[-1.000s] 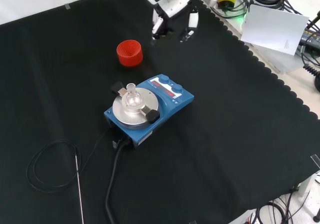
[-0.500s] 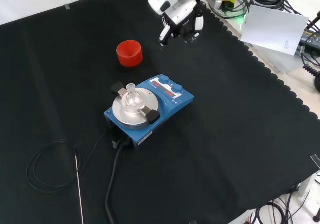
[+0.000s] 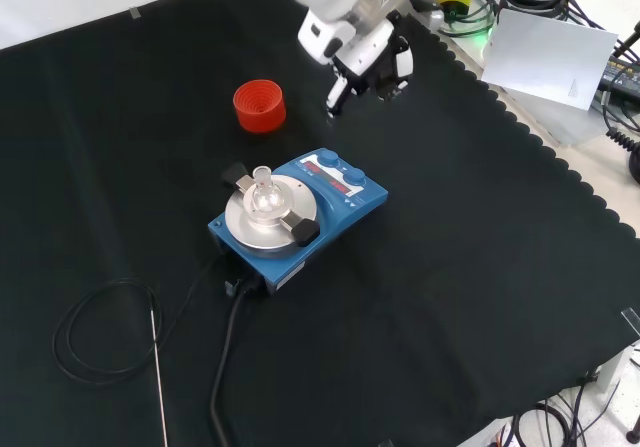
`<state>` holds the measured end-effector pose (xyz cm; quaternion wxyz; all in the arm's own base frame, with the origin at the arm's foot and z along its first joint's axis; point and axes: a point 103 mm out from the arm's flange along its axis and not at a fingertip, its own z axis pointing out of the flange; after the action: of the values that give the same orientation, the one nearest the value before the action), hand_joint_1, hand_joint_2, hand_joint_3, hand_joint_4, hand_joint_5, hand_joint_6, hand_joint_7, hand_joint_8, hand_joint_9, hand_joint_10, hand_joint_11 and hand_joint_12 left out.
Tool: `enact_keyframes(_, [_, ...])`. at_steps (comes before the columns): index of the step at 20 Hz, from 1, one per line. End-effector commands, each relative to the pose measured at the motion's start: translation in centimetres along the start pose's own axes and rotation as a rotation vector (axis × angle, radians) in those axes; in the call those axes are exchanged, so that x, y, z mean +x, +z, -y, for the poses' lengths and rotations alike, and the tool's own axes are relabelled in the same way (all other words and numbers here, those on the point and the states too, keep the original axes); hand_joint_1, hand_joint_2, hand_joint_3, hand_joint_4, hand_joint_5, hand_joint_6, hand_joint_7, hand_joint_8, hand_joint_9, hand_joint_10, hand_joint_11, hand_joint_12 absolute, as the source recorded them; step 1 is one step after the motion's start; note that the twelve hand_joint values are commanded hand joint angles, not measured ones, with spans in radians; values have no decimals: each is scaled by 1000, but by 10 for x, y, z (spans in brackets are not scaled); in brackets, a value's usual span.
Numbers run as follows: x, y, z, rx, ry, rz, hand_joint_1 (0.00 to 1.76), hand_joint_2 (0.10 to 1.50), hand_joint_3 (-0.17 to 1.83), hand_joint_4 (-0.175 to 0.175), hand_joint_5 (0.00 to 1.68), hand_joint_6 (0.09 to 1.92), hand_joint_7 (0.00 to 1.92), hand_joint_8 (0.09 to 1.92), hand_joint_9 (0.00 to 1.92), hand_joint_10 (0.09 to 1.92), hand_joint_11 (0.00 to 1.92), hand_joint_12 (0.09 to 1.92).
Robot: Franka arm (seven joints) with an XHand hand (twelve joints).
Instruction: Turn on the heater.
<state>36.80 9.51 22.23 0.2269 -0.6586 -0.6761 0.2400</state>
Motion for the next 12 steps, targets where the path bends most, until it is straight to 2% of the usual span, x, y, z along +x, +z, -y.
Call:
enact_keyframes(1, [12,20,-10,116,-39,19,1411,588,1082,-44,271,577,1503,1550,1653,1451,1256,1348])
enact_keyframes(7, [12,37,-15,152,-43,25,1409,587,1086,-41,281,532,1501,1551,1649,1453,1254,1347])
enact_keyframes(12, [14,44,-16,144,-58,21,1409,588,1087,-39,280,521,1500,1551,1648,1452,1252,1346])
